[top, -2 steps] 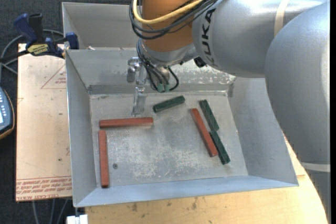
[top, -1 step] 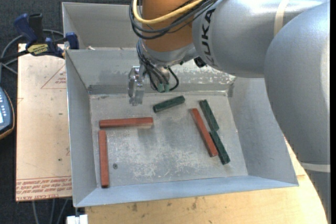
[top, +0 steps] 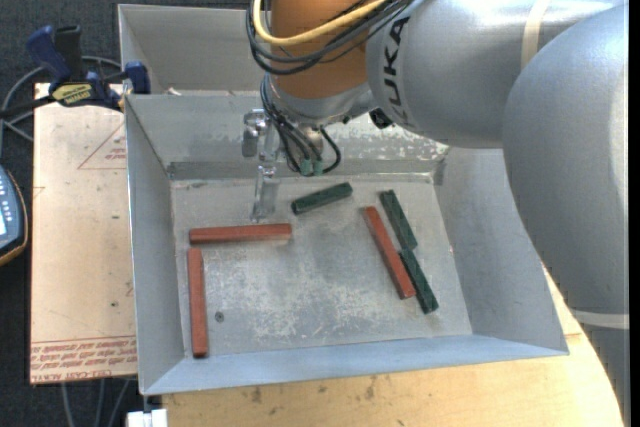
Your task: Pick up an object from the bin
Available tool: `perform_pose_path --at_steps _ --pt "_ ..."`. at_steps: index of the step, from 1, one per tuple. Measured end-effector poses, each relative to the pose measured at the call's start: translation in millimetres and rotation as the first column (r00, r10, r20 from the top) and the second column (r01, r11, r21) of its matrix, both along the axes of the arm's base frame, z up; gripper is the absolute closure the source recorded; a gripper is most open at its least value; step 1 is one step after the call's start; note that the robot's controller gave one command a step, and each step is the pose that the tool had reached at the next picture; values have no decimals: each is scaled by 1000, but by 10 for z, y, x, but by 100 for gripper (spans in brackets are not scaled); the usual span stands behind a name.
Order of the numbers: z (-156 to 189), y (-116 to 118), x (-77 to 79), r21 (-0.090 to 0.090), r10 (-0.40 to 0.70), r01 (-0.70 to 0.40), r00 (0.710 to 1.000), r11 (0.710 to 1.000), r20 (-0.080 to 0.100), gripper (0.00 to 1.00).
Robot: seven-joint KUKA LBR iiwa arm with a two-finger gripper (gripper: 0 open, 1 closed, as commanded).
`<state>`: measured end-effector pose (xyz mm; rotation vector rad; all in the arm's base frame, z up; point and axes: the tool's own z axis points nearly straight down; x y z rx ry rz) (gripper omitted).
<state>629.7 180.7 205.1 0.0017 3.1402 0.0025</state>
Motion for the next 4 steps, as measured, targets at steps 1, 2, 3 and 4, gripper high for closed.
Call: perform_pose_path --at_steps 1,2,3,4 --pt "-1378 -319 -638 0 -17 17 1000 1000 -3 0" --pt "-1325 -306 -606 3 -16 16 1000 1000 5 100" --pt "-1333 -697 -1304 0 163 -163 987 987 4 100" --pt "113 -1000 -1208 -4 477 -477 879 879 7 100"
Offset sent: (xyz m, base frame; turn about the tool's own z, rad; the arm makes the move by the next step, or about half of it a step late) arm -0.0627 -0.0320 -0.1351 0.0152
